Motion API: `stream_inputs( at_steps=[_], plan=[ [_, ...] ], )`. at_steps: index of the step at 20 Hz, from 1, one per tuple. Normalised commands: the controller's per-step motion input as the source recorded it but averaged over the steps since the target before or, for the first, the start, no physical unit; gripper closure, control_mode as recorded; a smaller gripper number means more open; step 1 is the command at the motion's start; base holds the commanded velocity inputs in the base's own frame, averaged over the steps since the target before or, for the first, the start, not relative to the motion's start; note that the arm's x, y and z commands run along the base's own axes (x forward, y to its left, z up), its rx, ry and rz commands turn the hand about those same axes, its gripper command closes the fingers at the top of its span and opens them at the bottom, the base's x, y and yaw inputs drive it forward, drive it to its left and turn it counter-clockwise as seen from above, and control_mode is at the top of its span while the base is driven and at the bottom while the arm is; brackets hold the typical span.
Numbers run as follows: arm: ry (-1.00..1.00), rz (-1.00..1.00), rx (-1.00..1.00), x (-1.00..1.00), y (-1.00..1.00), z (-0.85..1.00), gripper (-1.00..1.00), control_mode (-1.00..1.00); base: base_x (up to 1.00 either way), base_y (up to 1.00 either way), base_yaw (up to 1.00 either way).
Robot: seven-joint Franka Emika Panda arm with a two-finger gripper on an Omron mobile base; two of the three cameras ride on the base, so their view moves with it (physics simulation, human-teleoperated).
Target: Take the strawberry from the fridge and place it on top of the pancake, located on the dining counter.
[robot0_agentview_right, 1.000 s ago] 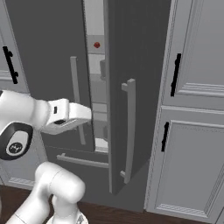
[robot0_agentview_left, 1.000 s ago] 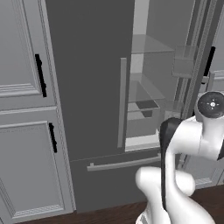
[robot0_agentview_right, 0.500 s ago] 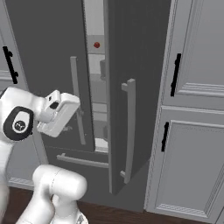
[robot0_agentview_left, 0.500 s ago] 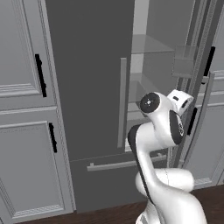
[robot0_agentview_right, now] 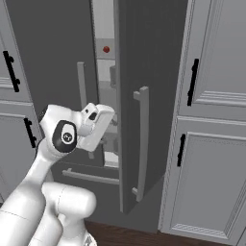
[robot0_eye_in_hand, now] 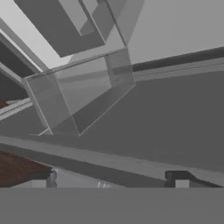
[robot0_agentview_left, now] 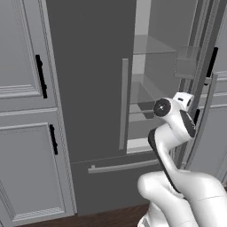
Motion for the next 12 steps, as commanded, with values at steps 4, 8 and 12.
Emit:
stream_inputs(
  at_steps=[4,8,12],
  plan=[
    [0.01,0.0,-0.03,0.21,-0.07,-0.21,-1.0,-1.0,0.0,0.0,0.0],
    [0.02,0.0,-0.03,0.0,-0.35,-0.26,-1.0,-1.0,0.0,0.0,0.0],
    [0.01,-0.04,-0.03,-0.01,-0.53,-0.17,-1.0,-1.0,0.0,0.0,0.0]
  ],
)
